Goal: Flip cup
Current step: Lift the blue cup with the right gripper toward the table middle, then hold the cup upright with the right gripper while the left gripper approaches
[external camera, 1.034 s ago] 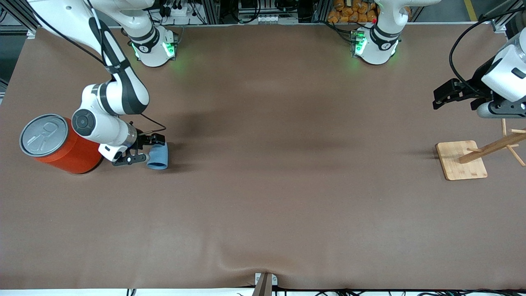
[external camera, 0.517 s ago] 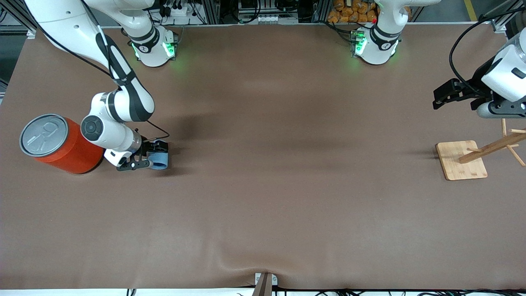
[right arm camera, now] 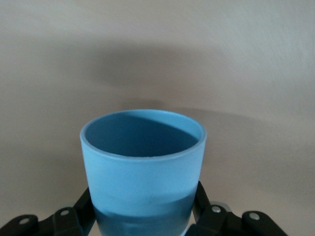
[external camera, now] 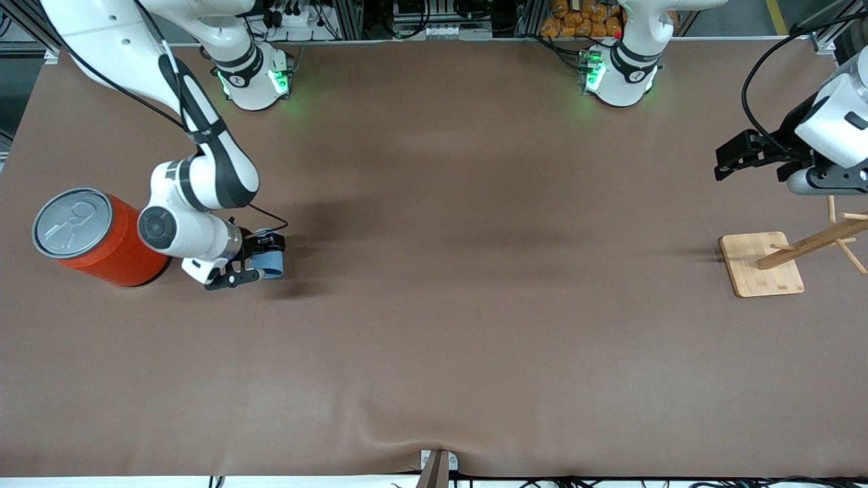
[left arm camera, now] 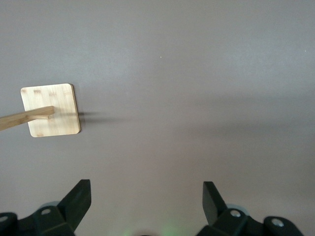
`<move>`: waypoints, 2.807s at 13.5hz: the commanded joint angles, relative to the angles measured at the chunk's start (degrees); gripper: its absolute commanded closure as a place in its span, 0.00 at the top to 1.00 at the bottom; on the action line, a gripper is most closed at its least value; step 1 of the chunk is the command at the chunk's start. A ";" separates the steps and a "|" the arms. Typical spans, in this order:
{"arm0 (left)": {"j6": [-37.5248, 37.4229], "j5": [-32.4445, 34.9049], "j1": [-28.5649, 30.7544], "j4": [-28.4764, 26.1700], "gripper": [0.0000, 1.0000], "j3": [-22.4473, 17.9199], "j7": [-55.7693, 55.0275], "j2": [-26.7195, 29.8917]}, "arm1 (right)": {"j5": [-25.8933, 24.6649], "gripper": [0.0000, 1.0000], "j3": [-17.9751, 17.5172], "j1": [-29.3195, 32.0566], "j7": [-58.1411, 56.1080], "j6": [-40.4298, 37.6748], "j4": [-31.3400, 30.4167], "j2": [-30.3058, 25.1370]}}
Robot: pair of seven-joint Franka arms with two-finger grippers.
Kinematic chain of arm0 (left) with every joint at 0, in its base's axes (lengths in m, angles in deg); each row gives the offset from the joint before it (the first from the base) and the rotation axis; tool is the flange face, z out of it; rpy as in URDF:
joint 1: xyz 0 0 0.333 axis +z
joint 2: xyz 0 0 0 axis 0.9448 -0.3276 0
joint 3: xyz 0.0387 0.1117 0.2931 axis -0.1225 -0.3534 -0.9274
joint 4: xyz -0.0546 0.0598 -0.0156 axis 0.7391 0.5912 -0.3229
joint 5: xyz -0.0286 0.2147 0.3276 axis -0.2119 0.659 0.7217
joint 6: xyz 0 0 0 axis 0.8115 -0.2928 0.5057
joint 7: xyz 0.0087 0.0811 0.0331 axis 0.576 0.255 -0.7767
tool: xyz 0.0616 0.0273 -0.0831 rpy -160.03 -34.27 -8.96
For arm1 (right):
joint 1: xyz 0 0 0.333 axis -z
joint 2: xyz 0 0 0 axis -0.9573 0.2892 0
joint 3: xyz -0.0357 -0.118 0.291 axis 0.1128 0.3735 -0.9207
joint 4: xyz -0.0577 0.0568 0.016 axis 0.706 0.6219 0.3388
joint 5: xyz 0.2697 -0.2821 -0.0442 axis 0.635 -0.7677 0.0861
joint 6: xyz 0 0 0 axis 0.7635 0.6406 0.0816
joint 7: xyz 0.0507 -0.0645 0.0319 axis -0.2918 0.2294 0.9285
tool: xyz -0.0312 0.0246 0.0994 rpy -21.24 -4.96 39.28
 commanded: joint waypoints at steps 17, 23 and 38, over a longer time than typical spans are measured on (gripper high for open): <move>1.30 0.55 0.73 0.31 1.00 -0.63 -0.50 -1.55 | -21.95 0.00 3.85 -45.79 -18.42 7.01 46.98 31.72; 4.47 -0.51 7.14 0.40 1.00 -2.48 -0.42 -9.12 | -25.21 0.00 5.35 -50.02 -17.98 7.88 48.03 34.78; 14.32 -35.58 5.05 -2.31 1.00 0.50 -1.29 -30.56 | -24.60 1.00 5.09 -49.50 -15.34 5.00 49.79 34.98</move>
